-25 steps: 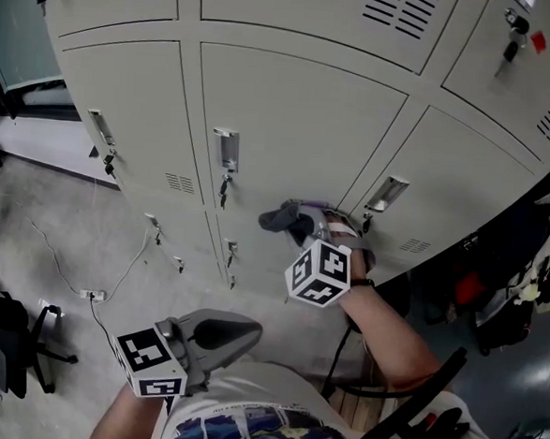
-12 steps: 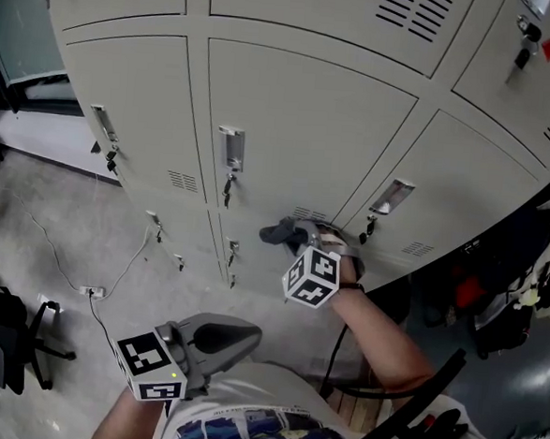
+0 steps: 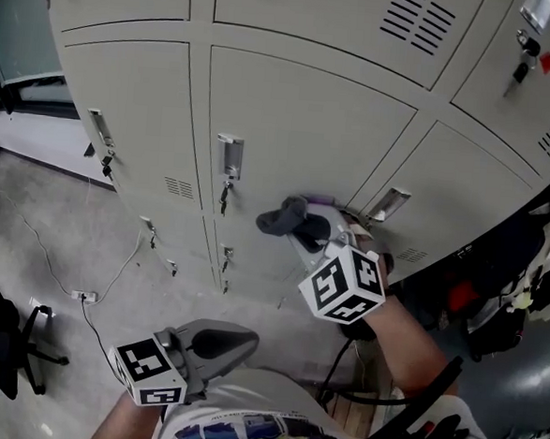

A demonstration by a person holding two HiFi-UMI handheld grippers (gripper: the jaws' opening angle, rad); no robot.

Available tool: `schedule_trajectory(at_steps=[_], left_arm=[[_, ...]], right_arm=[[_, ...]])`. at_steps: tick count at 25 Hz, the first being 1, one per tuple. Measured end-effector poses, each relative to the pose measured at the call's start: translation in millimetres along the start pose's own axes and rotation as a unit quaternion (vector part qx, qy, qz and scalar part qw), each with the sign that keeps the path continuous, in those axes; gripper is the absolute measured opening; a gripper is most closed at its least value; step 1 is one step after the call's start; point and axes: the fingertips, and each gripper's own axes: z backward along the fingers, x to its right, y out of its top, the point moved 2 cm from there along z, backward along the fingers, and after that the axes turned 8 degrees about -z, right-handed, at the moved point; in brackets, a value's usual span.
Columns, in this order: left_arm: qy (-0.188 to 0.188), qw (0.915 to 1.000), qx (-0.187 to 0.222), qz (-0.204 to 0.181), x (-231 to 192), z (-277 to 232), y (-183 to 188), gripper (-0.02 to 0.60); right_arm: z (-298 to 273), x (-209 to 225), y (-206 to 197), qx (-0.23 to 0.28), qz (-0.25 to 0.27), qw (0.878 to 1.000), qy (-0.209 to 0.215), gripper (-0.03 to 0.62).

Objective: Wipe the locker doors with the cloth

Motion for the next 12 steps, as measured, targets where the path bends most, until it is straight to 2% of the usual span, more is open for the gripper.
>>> schedule_trajectory(at_steps=[6, 12], left_arm=[[-0.019, 0.9998, 0.001, -0.003, 4.4, -4.8, 3.7, 0.002], [-0.024, 0.9997, -0.001, -0.007, 6.7, -5.3, 5.8, 0.002]], right_arm=[[77.2, 71.4, 84.3, 0.064, 0.055, 0.991, -0.102, 0.11], [105.8, 123.9, 127.5, 0.089, 0.095, 0.973, -0.191, 0.11]])
